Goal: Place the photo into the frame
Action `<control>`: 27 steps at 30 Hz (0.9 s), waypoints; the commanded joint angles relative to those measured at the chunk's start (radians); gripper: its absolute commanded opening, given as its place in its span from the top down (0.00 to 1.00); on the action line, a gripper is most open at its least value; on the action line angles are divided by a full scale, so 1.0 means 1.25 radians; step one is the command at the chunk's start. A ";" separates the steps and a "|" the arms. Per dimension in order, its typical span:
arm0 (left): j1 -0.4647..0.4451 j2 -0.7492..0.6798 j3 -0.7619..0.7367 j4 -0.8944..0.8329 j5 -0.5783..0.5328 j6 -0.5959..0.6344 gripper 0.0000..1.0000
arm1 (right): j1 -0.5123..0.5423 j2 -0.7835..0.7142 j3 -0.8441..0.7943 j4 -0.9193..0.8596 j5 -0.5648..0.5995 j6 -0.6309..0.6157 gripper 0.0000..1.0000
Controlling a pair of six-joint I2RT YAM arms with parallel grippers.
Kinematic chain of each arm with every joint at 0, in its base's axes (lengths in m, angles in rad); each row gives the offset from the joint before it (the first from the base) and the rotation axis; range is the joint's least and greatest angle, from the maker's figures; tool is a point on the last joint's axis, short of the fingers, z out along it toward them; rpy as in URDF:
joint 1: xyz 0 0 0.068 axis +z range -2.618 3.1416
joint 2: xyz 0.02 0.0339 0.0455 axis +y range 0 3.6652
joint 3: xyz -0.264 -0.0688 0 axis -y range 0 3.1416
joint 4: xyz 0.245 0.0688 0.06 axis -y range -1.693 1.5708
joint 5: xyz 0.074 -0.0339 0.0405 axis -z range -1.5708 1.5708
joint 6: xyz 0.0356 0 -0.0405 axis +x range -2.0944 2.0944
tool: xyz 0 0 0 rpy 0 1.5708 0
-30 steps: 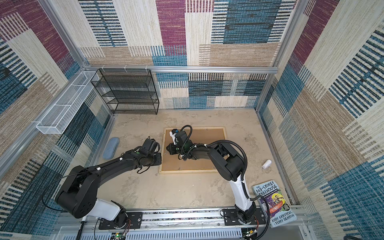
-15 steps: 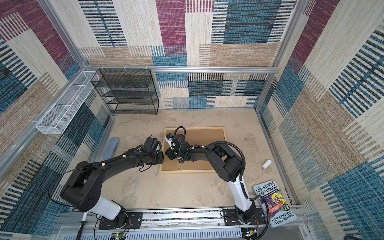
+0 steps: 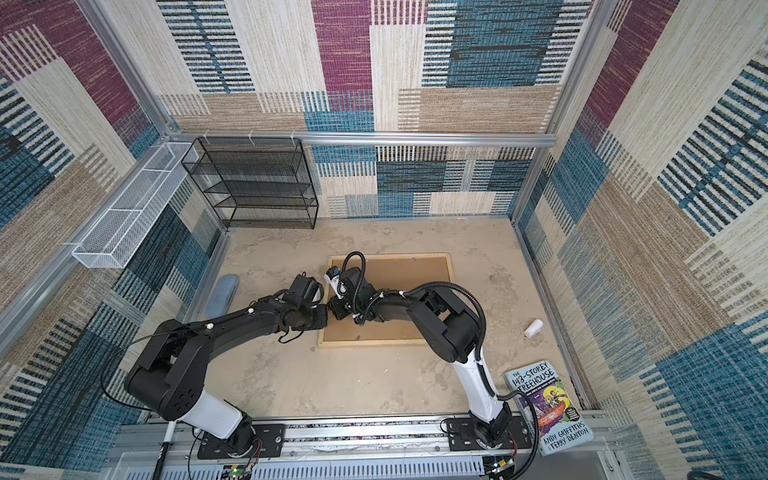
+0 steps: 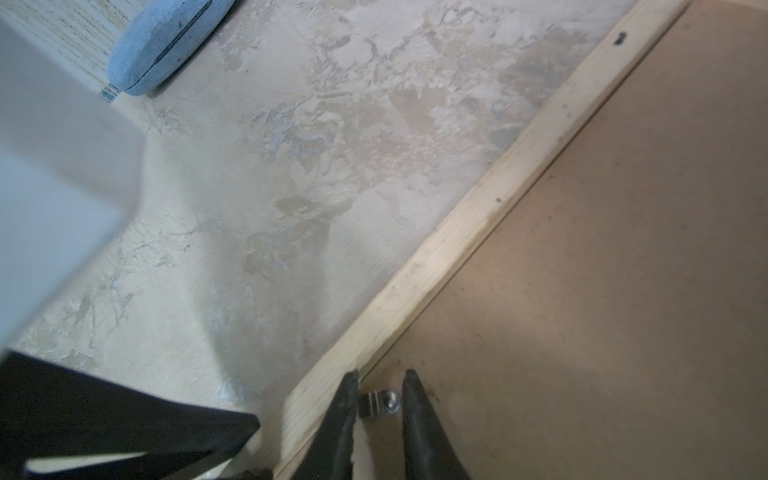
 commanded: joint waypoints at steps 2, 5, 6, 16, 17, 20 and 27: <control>0.000 -0.001 0.006 -0.020 -0.015 0.019 0.79 | 0.003 0.002 -0.012 -0.087 0.036 -0.029 0.77; 0.000 0.000 0.006 -0.020 -0.017 0.018 0.79 | 0.003 -0.005 -0.021 -0.095 0.045 -0.040 0.77; 0.000 0.000 0.006 -0.020 -0.017 0.017 0.79 | 0.003 -0.006 -0.023 -0.096 0.048 -0.043 0.77; 0.000 0.007 0.011 -0.023 -0.019 0.017 0.79 | 0.004 -0.013 -0.033 -0.103 0.039 -0.072 0.76; 0.000 0.007 0.012 -0.023 -0.019 0.018 0.79 | 0.004 -0.011 -0.029 -0.106 0.038 -0.073 0.76; 0.000 0.007 0.012 -0.023 -0.020 0.017 0.79 | 0.004 -0.008 -0.028 -0.112 0.038 -0.080 0.76; 0.001 0.011 0.018 -0.026 -0.019 0.021 0.80 | 0.005 -0.007 -0.039 -0.112 0.087 -0.081 0.75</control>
